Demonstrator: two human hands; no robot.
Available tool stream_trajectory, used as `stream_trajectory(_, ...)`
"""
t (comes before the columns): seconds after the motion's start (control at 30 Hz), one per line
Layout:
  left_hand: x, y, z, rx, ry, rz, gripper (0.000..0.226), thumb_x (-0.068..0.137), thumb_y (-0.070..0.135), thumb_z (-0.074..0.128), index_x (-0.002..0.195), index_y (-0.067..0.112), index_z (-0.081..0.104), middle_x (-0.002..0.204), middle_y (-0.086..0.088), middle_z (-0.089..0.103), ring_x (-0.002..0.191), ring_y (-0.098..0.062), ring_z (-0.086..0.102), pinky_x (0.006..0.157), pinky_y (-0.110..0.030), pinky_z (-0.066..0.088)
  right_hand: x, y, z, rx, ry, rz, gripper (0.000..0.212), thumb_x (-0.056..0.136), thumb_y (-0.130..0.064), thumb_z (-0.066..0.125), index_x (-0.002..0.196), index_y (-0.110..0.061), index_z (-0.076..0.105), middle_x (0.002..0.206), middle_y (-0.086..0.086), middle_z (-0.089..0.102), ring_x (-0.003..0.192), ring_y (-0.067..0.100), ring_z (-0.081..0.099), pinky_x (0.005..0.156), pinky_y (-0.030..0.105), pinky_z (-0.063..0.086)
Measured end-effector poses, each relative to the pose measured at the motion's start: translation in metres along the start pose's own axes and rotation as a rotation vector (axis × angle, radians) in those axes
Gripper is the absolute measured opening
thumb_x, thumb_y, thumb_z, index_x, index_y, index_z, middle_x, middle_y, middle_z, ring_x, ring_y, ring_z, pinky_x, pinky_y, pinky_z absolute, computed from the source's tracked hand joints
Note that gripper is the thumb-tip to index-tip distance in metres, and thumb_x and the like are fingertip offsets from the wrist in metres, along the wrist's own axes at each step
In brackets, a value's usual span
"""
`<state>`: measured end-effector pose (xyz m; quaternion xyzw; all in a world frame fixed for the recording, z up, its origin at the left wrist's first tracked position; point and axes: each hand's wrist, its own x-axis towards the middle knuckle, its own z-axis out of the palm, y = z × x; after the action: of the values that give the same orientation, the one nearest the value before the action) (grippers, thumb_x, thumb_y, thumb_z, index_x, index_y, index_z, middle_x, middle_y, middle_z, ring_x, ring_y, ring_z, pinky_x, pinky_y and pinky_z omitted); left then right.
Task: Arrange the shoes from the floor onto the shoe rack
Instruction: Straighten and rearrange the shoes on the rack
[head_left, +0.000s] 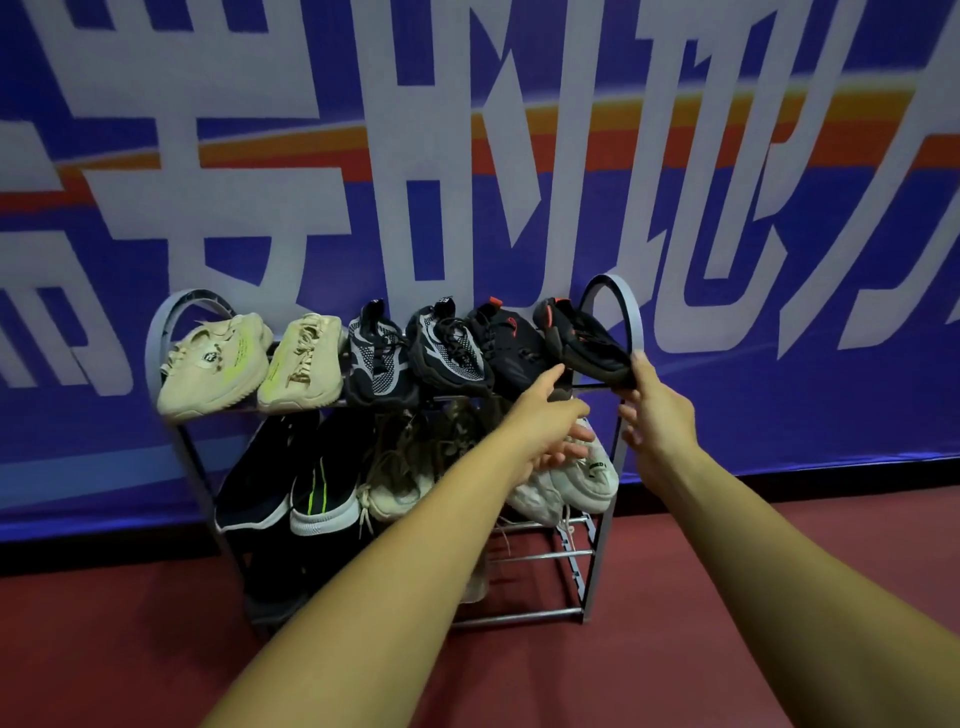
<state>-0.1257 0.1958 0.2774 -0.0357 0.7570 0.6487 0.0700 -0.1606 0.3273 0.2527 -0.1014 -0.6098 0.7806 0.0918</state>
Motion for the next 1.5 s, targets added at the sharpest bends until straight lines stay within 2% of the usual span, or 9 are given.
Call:
stream_trajectory(0.17, -0.013, -0.009, -0.025, 0.029, 0.066, -0.002, 0.06, 0.096, 0.018, 0.055, 0.149, 0.038, 0.035, 0.09, -0.01, 0.072, 0.058, -0.014, 0.062, 0.046, -0.021, 0.038, -0.017, 0.005, 0.016, -0.128, -0.125, 0.022, 0.058, 0.079, -0.046, 0.077, 0.121, -0.009, 0.06, 0.11, 0.009, 0.07, 0.09, 0.018, 0.068, 0.061, 0.028, 0.045)
stream_trajectory(0.37, -0.039, -0.03, -0.065, 0.094, 0.106, -0.014, 0.047, 0.095, 0.015, 0.055, 0.14, 0.028, 0.049, 0.089, -0.008, 0.071, 0.06, -0.014, 0.061, 0.046, -0.02, 0.038, -0.041, 0.008, 0.032, -0.221, -0.194, 0.12, 0.029, 0.096, -0.033, 0.059, 0.103, -0.006, 0.063, 0.091, 0.011, 0.067, 0.058, 0.012, 0.055, 0.041, 0.019, 0.039)
stream_trajectory(0.63, -0.059, -0.061, -0.147, 0.199, 0.244, -0.125, 0.018, 0.096, 0.014, 0.055, 0.114, 0.016, 0.058, 0.081, -0.006, 0.064, 0.054, -0.012, 0.056, 0.045, -0.02, 0.034, -0.072, 0.039, 0.09, -0.505, -0.413, 0.094, 0.011, 0.093, -0.018, 0.059, 0.092, -0.007, 0.061, 0.076, 0.009, 0.067, 0.053, 0.013, 0.051, 0.041, 0.019, 0.031)
stream_trajectory(0.8, -0.06, -0.084, -0.183, 0.366, 0.302, -0.147, 0.026, 0.09, 0.016, 0.06, 0.116, 0.014, 0.059, 0.08, -0.008, 0.066, 0.061, -0.019, 0.06, 0.044, -0.019, 0.036, -0.094, 0.069, 0.139, -0.645, -0.583, 0.04, 0.01, 0.089, -0.016, 0.063, 0.09, -0.006, 0.063, 0.078, 0.009, 0.069, 0.053, 0.013, 0.055, 0.041, 0.017, 0.036)
stream_trajectory(0.97, -0.062, -0.099, -0.209, 0.586, 0.307, -0.164, 0.036, 0.087, 0.023, 0.06, 0.123, 0.023, 0.057, 0.1, -0.011, 0.068, 0.073, -0.021, 0.066, 0.059, -0.026, 0.05, -0.099, 0.097, 0.178, -0.735, -0.637, 0.003, 0.01, 0.076, -0.024, 0.066, 0.073, -0.014, 0.066, 0.072, 0.008, 0.074, 0.066, 0.021, 0.067, 0.075, 0.041, 0.062)
stream_trajectory(1.13, -0.061, -0.114, -0.237, 0.864, 0.324, -0.208, 0.046, 0.082, 0.03, 0.058, 0.128, 0.033, 0.058, 0.123, -0.008, 0.063, 0.101, -0.029, 0.065, 0.088, -0.038, 0.056, -0.107, 0.116, 0.199, -0.837, -0.704, -0.004, 0.015, 0.082, -0.022, 0.062, 0.092, -0.011, 0.066, 0.077, 0.012, 0.076, 0.062, 0.022, 0.071, 0.061, 0.031, 0.054)
stream_trajectory(1.33, -0.061, -0.133, -0.252, 0.879, 0.211, -0.323, 0.058, 0.088, 0.035, 0.062, 0.144, 0.033, 0.046, 0.126, -0.01, 0.059, 0.097, -0.029, 0.068, 0.062, -0.025, 0.049, -0.114, 0.142, 0.216, -0.806, -0.798, 0.144, 0.064, 0.094, -0.021, 0.061, 0.152, -0.014, 0.033, 0.105, 0.015, 0.06, 0.066, 0.024, 0.065, 0.056, 0.035, 0.058)
stream_trajectory(1.4, -0.059, -0.134, -0.253, 0.831, 0.185, -0.337, 0.062, 0.088, 0.039, 0.066, 0.145, 0.033, 0.043, 0.125, -0.009, 0.06, 0.081, -0.024, 0.067, 0.052, -0.023, 0.044, -0.117, 0.148, 0.221, -0.78, -0.807, 0.183, 0.069, 0.095, -0.02, 0.061, 0.155, -0.019, 0.028, 0.12, 0.013, 0.054, 0.086, 0.027, 0.066, 0.068, 0.04, 0.062)
stream_trajectory(1.5, -0.054, -0.135, -0.252, 0.819, 0.155, -0.35, 0.059, 0.089, 0.036, 0.063, 0.144, 0.03, 0.043, 0.114, -0.009, 0.065, 0.071, -0.021, 0.062, 0.05, -0.024, 0.045, -0.118, 0.151, 0.23, -0.722, -0.778, 0.273, 0.062, 0.094, -0.014, 0.059, 0.151, -0.023, 0.035, 0.112, 0.011, 0.056, 0.077, 0.022, 0.062, 0.043, 0.024, 0.052)
